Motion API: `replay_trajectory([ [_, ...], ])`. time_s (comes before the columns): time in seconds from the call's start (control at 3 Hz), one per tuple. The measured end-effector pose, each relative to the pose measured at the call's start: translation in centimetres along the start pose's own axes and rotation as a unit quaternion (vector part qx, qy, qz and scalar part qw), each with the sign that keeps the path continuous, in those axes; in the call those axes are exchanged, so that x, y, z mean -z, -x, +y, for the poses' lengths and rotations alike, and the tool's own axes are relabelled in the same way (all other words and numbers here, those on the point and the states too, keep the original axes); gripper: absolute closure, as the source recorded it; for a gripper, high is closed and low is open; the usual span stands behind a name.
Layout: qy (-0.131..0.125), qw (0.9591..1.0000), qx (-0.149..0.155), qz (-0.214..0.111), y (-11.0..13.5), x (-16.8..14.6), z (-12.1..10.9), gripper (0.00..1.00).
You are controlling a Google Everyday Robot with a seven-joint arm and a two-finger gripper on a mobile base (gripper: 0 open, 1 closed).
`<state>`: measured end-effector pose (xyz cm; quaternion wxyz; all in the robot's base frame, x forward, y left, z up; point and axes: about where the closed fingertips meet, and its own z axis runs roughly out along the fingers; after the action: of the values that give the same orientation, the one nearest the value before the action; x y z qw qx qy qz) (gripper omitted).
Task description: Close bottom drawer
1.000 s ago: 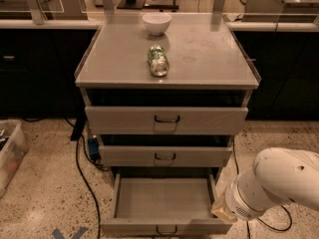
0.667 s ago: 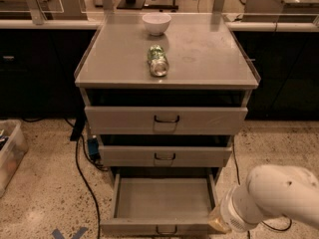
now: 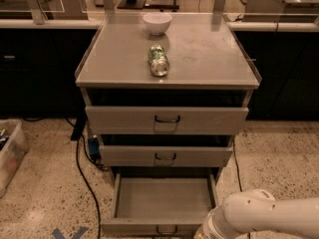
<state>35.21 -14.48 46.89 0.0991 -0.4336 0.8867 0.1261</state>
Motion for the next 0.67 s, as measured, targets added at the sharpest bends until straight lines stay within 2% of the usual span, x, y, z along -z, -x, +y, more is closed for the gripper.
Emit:
replay_trajectory([
  [0.33,0.057,0.9971,-0.045,-0.025,1.7,-5.0,0.9,1.00],
  [0.67,0.083,0.9926,-0.072,-0.051,4.0,-7.0,0.6,1.00],
])
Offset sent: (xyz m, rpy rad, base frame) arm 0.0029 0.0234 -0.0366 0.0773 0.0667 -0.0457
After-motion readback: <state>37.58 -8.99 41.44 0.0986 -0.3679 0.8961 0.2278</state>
